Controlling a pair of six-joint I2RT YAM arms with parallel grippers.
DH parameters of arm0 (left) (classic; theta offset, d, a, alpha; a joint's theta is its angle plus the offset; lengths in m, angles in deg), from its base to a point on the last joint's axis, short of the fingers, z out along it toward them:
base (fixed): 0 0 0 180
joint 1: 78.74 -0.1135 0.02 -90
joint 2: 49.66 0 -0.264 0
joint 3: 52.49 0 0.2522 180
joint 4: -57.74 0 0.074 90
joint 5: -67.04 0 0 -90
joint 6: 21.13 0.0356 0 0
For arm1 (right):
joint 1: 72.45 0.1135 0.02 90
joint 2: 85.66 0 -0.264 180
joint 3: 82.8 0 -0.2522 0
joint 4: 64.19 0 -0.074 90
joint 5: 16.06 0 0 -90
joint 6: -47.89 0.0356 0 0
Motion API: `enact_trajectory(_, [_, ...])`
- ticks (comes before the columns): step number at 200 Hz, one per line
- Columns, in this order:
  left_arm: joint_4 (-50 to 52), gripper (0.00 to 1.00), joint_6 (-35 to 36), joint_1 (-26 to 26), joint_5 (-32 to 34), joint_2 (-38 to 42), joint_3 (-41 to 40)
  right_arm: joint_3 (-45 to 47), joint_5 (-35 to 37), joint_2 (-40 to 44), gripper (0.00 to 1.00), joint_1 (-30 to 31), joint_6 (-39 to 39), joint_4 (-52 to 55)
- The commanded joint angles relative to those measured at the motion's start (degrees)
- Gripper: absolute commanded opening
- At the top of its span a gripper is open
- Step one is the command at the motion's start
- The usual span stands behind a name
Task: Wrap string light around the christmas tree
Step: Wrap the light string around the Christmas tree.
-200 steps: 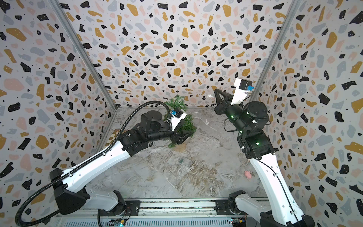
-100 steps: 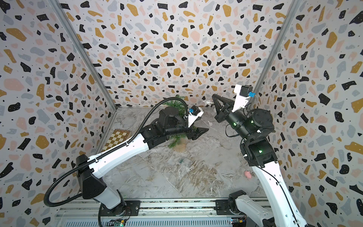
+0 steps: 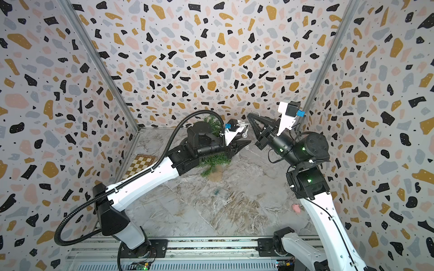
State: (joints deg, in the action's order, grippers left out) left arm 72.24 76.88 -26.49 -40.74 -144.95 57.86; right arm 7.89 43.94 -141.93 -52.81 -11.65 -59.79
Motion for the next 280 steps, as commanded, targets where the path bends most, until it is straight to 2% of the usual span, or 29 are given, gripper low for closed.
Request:
enact_trajectory(1, [-3.2,0.15,0.0,0.0,-2.5,0.3,0.4,0.4,-0.7,0.1,0.00,0.3,1.0,-2.7])
enact_trajectory(16, [-3.1,0.00,-0.6,0.0,-4.2,1.4,-0.7,1.2,0.8,-0.2,0.01,0.3,0.8,-2.5])
enact_trajectory(43, [-5.9,0.00,-2.1,0.0,-5.3,5.2,-5.1,3.0,2.1,-1.2,0.22,0.1,0.3,-3.1])
enact_trajectory(68, [-7.4,0.00,-2.5,0.0,-3.7,8.2,-8.5,4.1,2.1,-2.6,0.39,0.1,0.4,-3.7])
enact_trajectory(128, [-10.2,0.00,-1.3,-0.4,6.7,15.9,-15.5,5.8,4.6,-2.3,0.57,-3.0,1.1,-4.1])
enact_trajectory(167, [-11.9,0.00,-1.4,-0.5,12.0,21.1,-20.7,8.6,9.4,-2.8,0.69,-4.8,2.5,-3.1])
enact_trajectory(206, [-14.9,0.00,-3.9,-0.4,18.2,27.1,-28.8,9.4,14.7,-5.1,0.72,-4.8,1.8,0.7])
enact_trajectory(231, [-16.0,0.00,-4.3,-0.5,20.9,31.1,-32.9,8.2,14.5,-8.5,0.73,-4.7,2.1,3.2])
enact_trajectory(254, [-18.5,0.00,-3.7,-0.4,24.4,34.5,-36.6,7.1,14.6,-11.4,0.73,-2.6,0.9,4.7])
enact_trajectory(280, [-14.8,0.00,-2.3,-0.4,24.8,34.5,-36.4,6.8,14.7,-13.5,0.73,1.0,-1.9,6.2])
